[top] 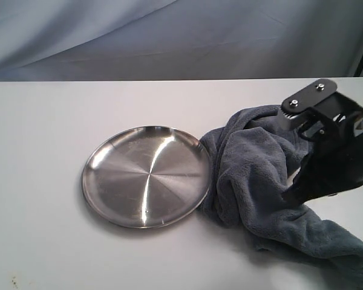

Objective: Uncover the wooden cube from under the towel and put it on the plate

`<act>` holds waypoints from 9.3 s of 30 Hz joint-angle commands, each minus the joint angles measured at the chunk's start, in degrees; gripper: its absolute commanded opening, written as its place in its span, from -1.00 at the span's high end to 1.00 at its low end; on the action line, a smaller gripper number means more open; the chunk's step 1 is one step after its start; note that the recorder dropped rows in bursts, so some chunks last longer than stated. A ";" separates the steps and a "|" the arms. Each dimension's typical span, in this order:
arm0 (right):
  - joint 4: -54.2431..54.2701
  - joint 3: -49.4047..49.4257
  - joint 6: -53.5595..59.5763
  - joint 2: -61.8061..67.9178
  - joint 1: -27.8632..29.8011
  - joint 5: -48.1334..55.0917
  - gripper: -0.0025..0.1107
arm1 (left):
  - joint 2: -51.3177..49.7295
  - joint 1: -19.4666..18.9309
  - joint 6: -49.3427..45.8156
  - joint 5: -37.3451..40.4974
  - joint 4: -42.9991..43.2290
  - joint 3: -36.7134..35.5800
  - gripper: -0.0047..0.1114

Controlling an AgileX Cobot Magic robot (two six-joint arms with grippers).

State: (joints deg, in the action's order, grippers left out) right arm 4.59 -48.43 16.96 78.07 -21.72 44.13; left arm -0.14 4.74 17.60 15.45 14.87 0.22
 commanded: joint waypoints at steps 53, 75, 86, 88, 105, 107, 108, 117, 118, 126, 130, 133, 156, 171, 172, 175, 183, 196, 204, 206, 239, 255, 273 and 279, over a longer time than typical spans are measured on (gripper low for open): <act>18.32 -0.40 8.48 5.25 -1.19 4.96 0.96 | 0.14 -0.15 0.23 -0.66 -0.44 -0.22 0.92; 43.67 -6.09 19.97 5.25 -1.09 0.83 0.96 | 0.14 -0.15 0.23 -0.66 -0.44 -0.22 0.92; 29.73 -18.37 9.99 5.25 -0.72 1.61 0.96 | 0.14 -0.15 0.23 -0.66 -0.44 -0.22 0.92; 28.02 -18.37 9.08 5.25 0.94 1.12 0.96 | 0.14 -0.15 0.23 -0.66 -0.44 -0.22 0.92; 29.08 -18.37 8.95 5.25 9.22 -10.04 0.96 | 0.14 -0.15 0.09 -0.66 -0.44 -0.22 0.92; 29.08 -18.37 8.95 5.25 9.22 -11.36 0.96 | 0.14 -0.15 0.09 -0.66 -0.44 -0.22 0.92; 28.92 -18.37 8.95 5.25 9.22 -11.91 0.96 | 0.14 -0.15 0.09 -0.66 -0.44 -0.22 0.92; 19.70 -18.37 4.62 7.66 9.32 -18.20 0.96 | 0.14 -0.15 0.09 -0.66 -0.44 -0.22 0.92; 18.17 -18.37 3.05 8.38 9.82 -18.66 0.96 | 0.14 -0.15 0.09 -0.66 -0.44 -0.22 0.92; 17.85 -18.37 0.59 13.12 17.91 -19.18 0.96 | 0.14 -0.15 0.09 -0.66 -0.44 -0.22 0.92; 17.48 -18.37 0.59 15.18 22.52 -17.90 0.96 | 0.14 -0.15 0.09 -0.66 -0.44 -0.22 0.92; 15.11 -18.37 0.59 16.30 24.74 -17.74 0.96 | 0.14 -0.15 0.09 -0.66 -0.44 -0.22 0.92; 7.21 -18.03 -8.20 27.47 31.12 -11.77 0.67 | 0.14 -0.15 0.09 -0.66 -0.44 -0.22 0.92; 7.21 -18.37 -8.20 24.69 31.00 -11.19 -0.73 | 0.14 -0.15 0.09 -0.66 -0.44 -0.22 0.92; 7.21 -18.37 -8.20 24.07 31.00 -11.58 -0.73 | 0.14 -0.15 0.09 -0.66 -0.44 -0.22 0.92; 7.21 -18.37 -8.20 22.09 31.00 -12.28 -0.73 | 0.14 -0.15 0.09 -0.66 -0.44 -0.22 0.92; 10.01 -18.37 -4.59 14.87 29.34 -14.16 -0.73 | 0.14 -0.15 0.09 -0.66 -0.44 -0.22 0.92; 13.66 -18.37 16.52 12.29 10.34 -9.52 -0.73 | 0.14 -0.15 0.09 -0.66 -0.44 -0.22 0.92; 16.58 -18.37 17.49 12.29 0.44 -7.84 -0.90 | 0.14 -0.15 0.09 -0.66 -0.44 -0.22 0.92; 16.46 -18.37 17.86 12.29 -1.69 -7.41 -0.90 | 0.14 -0.15 0.09 -0.66 -0.44 -0.22 0.92; 2.10 -18.37 45.52 26.37 -7.43 -7.88 -0.90 | 0.14 -0.15 -0.13 -0.66 -0.44 -0.22 0.92; 1.87 -18.37 44.78 33.74 -7.43 -9.11 -0.90 | 0.14 -0.15 -0.04 -0.66 -0.44 -0.22 0.92; 1.87 -18.37 44.37 34.33 -7.43 -8.91 -0.07 | 0.14 -0.15 -0.15 -0.66 -0.44 -0.22 0.92; 1.87 -18.37 44.37 34.33 -7.43 -8.91 0.30 | 0.14 -0.15 0.02 -0.66 -0.44 -0.22 0.92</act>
State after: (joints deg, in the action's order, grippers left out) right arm 6.95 -66.44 61.48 112.41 -29.32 35.43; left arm -0.14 4.74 17.60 15.45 14.87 0.22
